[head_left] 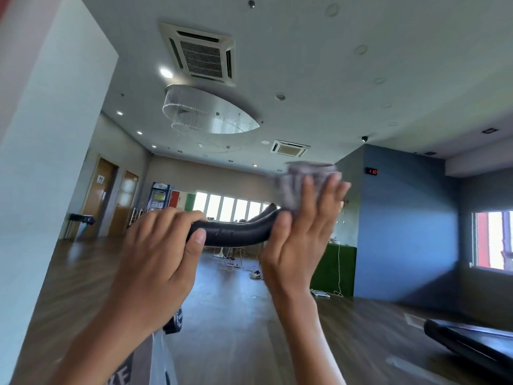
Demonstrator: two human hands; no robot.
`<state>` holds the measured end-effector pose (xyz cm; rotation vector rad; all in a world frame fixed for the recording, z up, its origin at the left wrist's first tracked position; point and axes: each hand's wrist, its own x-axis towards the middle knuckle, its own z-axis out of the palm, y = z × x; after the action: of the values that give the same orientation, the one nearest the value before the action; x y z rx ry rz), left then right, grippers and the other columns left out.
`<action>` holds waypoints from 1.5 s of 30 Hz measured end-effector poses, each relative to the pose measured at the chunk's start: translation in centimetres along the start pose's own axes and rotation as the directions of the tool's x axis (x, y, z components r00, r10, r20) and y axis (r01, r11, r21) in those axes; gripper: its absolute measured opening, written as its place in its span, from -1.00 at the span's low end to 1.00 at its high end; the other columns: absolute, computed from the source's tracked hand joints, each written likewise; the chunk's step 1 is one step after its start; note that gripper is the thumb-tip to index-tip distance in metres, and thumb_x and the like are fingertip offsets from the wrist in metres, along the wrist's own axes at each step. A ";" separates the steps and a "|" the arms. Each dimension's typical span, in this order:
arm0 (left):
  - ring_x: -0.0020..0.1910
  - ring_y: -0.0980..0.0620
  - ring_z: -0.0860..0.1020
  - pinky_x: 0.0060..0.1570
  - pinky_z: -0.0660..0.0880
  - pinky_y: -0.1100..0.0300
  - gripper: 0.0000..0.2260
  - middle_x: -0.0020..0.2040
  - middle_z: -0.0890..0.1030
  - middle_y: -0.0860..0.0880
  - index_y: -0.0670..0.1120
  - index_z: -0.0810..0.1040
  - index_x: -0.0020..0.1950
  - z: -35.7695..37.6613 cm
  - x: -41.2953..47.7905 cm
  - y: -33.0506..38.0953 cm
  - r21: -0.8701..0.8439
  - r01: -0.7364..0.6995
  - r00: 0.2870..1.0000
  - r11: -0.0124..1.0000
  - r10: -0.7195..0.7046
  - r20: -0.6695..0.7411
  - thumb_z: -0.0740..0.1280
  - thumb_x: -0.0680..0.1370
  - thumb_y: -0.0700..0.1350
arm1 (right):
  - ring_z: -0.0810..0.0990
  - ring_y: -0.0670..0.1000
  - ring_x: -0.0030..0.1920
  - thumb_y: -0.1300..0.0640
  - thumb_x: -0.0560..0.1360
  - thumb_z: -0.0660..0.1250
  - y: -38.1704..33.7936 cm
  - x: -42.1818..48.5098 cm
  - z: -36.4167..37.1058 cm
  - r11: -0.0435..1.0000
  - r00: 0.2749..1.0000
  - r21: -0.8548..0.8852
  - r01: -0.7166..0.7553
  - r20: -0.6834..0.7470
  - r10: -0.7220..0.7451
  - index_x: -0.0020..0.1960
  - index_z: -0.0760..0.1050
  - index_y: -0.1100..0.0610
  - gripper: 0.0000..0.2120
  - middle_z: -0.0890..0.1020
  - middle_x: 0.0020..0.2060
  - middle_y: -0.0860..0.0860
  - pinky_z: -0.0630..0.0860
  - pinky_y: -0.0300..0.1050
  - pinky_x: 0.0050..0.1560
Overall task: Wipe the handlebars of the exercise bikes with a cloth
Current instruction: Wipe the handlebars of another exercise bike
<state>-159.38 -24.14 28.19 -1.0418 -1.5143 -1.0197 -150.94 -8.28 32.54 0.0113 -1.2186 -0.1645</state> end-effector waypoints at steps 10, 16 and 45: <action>0.03 0.06 0.36 0.08 0.23 0.15 -0.62 0.00 0.47 0.10 -0.02 0.48 0.19 -0.2 0.0 0.1 -0.003 -0.010 1.000 1.000 0.010 -0.007 -0.04 0.64 0.10 | -0.03 0.11 0.57 -0.01 0.65 -0.07 0.4 -0.1 -0.6 0.993 0.994 -0.064 0.100 0.049 -0.097 0.47 0.21 0.14 -0.54 0.16 0.50 0.17 0.05 0.22 0.52; 0.04 0.08 0.35 0.08 0.18 0.21 -0.63 0.00 0.48 0.10 -0.02 0.49 0.17 -0.1 0.1 0.3 -0.001 -0.016 1.000 1.000 0.016 -0.023 -0.04 0.65 0.09 | -0.12 -0.02 0.57 -0.04 0.67 -0.07 1.0 -0.1 -0.4 0.987 0.997 0.143 -0.073 0.024 0.071 0.55 0.06 0.10 -0.51 -0.01 0.57 0.08 0.00 -0.08 0.55; 0.35 0.23 0.32 0.29 0.10 0.52 -0.60 0.32 0.42 0.14 0.00 0.38 0.40 -1.2 -1.0 -1.7 -0.149 0.008 0.998 0.989 0.001 0.059 0.01 0.63 0.10 | 0.27 -0.17 0.47 -0.07 0.49 0.07 0.7 6.1 -8.5 0.920 0.576 0.109 0.377 0.750 -0.324 0.36 0.42 -0.20 -0.55 0.38 0.42 -0.25 -0.01 0.11 0.37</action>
<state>-160.58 -25.86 27.22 -1.1832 -1.5059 -1.1274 -140.89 -9.02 35.36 0.1467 -2.0645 -0.6119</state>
